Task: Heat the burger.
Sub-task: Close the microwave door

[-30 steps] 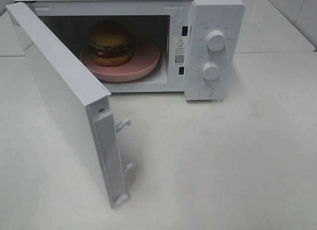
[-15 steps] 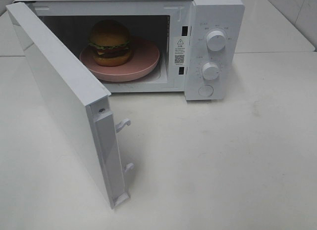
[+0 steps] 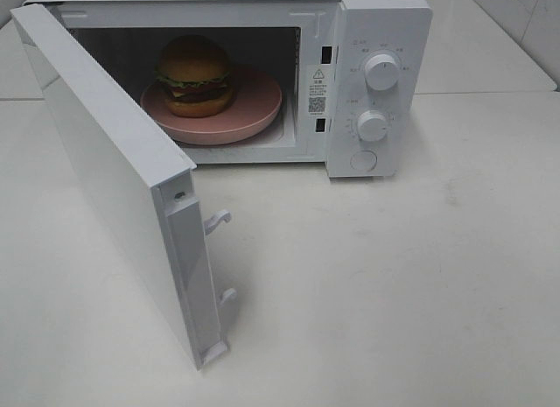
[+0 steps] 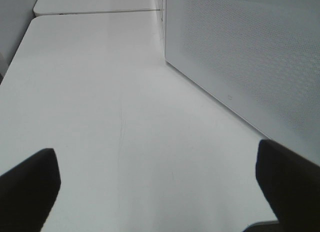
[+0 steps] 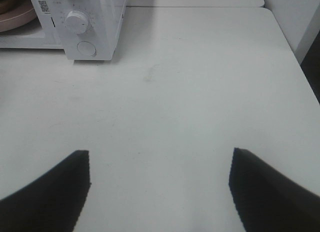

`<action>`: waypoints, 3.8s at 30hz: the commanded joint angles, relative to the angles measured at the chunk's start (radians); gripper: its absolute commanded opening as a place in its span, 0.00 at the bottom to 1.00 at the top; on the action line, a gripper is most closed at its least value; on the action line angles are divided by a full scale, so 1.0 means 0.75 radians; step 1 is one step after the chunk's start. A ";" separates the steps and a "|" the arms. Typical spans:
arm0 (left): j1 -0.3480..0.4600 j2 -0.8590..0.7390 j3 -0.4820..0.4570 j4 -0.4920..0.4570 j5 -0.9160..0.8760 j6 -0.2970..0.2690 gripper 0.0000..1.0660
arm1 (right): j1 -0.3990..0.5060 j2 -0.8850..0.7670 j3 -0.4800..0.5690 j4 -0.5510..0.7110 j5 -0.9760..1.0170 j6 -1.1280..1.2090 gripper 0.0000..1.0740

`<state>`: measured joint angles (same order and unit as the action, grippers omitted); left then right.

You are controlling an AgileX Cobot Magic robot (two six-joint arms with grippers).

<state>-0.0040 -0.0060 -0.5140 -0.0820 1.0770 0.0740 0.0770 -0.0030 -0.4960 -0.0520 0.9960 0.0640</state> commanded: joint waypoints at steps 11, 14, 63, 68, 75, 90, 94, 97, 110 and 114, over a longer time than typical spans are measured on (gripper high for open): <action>-0.001 -0.015 0.000 0.001 -0.012 -0.007 0.94 | -0.009 -0.040 0.000 0.001 0.003 -0.020 0.71; -0.001 -0.015 0.000 0.001 -0.012 -0.009 0.94 | -0.009 -0.040 0.000 0.001 0.003 -0.020 0.71; -0.001 0.800 0.253 -0.015 -1.436 -0.001 0.00 | -0.009 -0.040 0.000 0.001 0.003 -0.020 0.71; -0.001 0.885 0.323 -0.001 -1.643 -0.003 0.00 | -0.009 -0.040 0.000 0.001 0.003 -0.020 0.71; -0.001 1.080 0.343 0.124 -1.847 -0.019 0.00 | -0.009 -0.040 0.000 0.001 0.003 -0.020 0.71; -0.001 1.453 0.341 0.513 -2.179 -0.291 0.00 | -0.009 -0.040 0.000 0.001 0.003 -0.020 0.71; -0.001 1.565 0.341 0.649 -2.359 -0.341 0.00 | -0.009 -0.040 0.000 0.001 0.003 -0.020 0.71; -0.001 1.611 0.341 0.691 -2.423 -0.355 0.00 | -0.009 -0.040 0.000 0.001 0.003 -0.020 0.71; -0.151 1.872 0.245 0.732 -2.541 -0.319 0.00 | -0.009 -0.040 0.000 -0.001 0.003 -0.015 0.71; -0.224 1.921 0.224 0.684 -2.544 -0.316 0.00 | -0.009 -0.040 0.000 -0.001 0.003 -0.015 0.71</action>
<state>-0.1540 1.4280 -0.3330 0.4570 -0.8180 -0.1680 0.0770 -0.0030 -0.4960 -0.0520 0.9960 0.0550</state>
